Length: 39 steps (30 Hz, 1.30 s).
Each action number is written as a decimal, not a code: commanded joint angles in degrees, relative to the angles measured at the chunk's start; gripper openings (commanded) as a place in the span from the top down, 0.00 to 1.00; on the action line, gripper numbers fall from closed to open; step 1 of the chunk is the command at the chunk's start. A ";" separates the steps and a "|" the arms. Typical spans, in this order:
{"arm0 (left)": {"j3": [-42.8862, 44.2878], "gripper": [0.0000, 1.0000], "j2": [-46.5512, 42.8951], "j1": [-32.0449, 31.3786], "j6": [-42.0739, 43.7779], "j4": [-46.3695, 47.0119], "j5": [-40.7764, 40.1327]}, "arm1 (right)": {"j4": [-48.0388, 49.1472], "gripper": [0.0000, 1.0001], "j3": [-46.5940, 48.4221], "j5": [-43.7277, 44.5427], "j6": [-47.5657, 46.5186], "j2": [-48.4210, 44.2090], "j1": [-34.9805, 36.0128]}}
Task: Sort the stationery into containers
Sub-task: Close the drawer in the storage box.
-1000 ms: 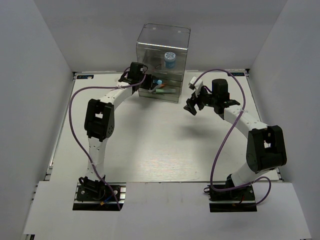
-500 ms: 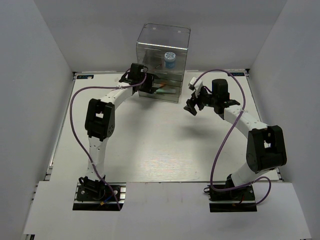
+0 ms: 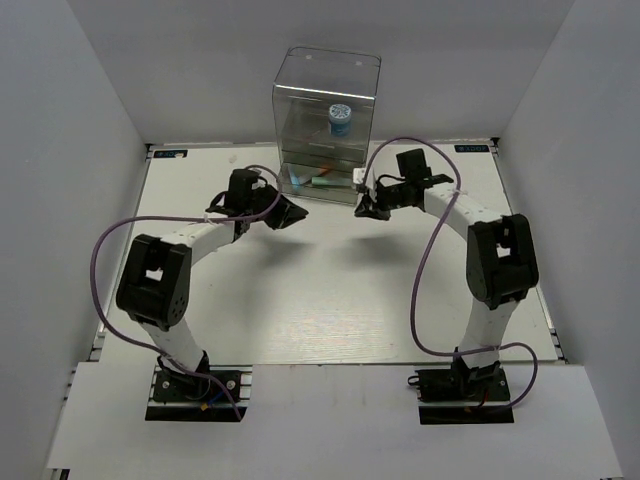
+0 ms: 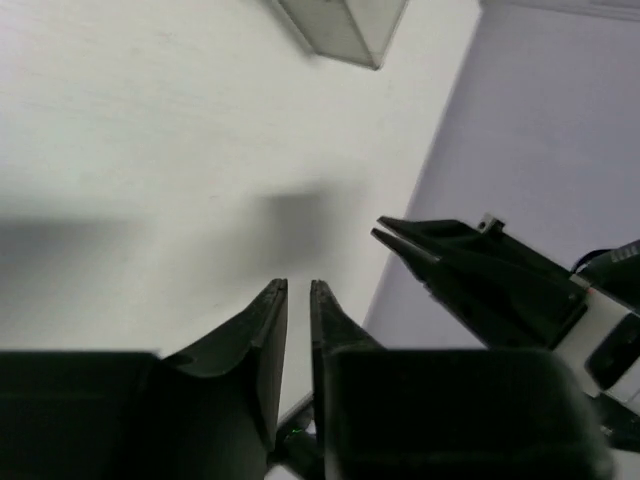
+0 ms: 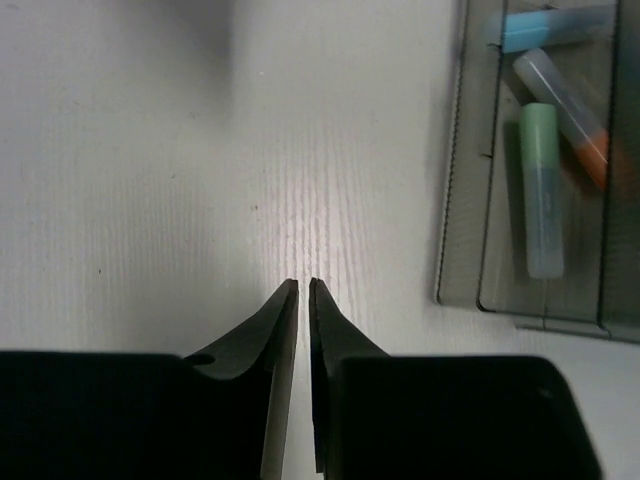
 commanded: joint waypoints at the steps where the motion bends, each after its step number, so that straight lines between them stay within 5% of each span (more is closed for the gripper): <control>1: -1.44 0.72 -8.31 0.68 15.63 -7.26 -3.92 | -4.79 0.84 3.83 -0.73 -8.61 2.02 3.08; 7: -5.91 0.49 -16.58 0.68 22.09 -20.12 -15.26 | 5.12 0.74 7.51 10.87 -1.98 9.74 9.06; 17: -13.83 0.39 -27.39 0.68 21.48 -27.33 -23.44 | 18.41 0.74 20.26 31.09 9.04 23.46 14.08; 22: -16.55 0.26 -32.05 0.68 20.25 -29.96 -26.87 | 20.95 0.72 24.57 36.88 10.01 27.85 15.13; 39: -18.93 0.25 -34.08 0.68 17.97 -30.50 -26.96 | 31.24 0.66 28.88 49.29 10.36 32.87 14.87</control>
